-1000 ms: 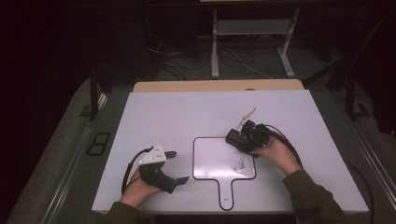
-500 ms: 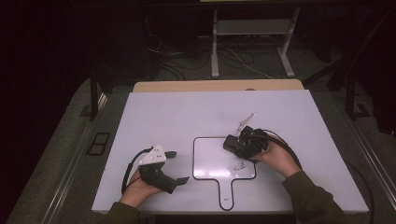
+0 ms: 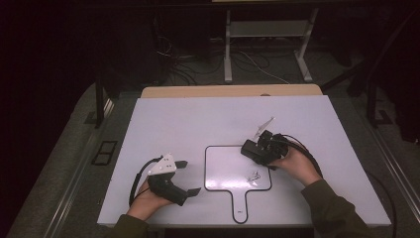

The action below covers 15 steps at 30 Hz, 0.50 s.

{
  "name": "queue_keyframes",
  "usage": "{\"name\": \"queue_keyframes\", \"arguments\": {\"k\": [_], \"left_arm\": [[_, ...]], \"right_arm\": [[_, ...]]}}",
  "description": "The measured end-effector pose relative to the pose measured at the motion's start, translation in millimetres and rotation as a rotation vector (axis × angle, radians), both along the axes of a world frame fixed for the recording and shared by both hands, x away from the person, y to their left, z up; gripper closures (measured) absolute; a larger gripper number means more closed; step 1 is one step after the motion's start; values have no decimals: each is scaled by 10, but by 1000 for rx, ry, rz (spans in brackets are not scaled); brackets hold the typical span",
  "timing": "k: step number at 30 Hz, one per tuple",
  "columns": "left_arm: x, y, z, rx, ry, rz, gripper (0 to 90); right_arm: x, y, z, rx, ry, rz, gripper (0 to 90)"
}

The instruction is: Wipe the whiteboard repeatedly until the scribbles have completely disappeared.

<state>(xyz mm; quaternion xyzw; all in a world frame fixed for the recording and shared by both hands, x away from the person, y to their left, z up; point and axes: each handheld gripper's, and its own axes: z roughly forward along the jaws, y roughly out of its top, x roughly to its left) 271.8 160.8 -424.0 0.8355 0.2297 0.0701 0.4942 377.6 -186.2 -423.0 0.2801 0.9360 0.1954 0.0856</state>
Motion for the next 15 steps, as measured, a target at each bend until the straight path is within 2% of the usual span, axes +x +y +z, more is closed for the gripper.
{"name": "queue_keyframes", "arguments": {"k": [8, 10, 12, 15], "left_arm": [[0, -1, 3, 0, -3, -1, 0], [0, -2, 3, 0, -3, -1, 0], [-1, 0, 3, -1, -2, 0, 0], [-2, 0, 4, -2, -3, 0, 0]], "right_arm": [[-166, 116, 2, 9, 13, 58, 387], [-198, 143, 0, -1, 2, 77, 387], [-241, 180, 4, 8, 13, 82, 387], [-299, 225, 4, -1, 6, 101, 387]]}}
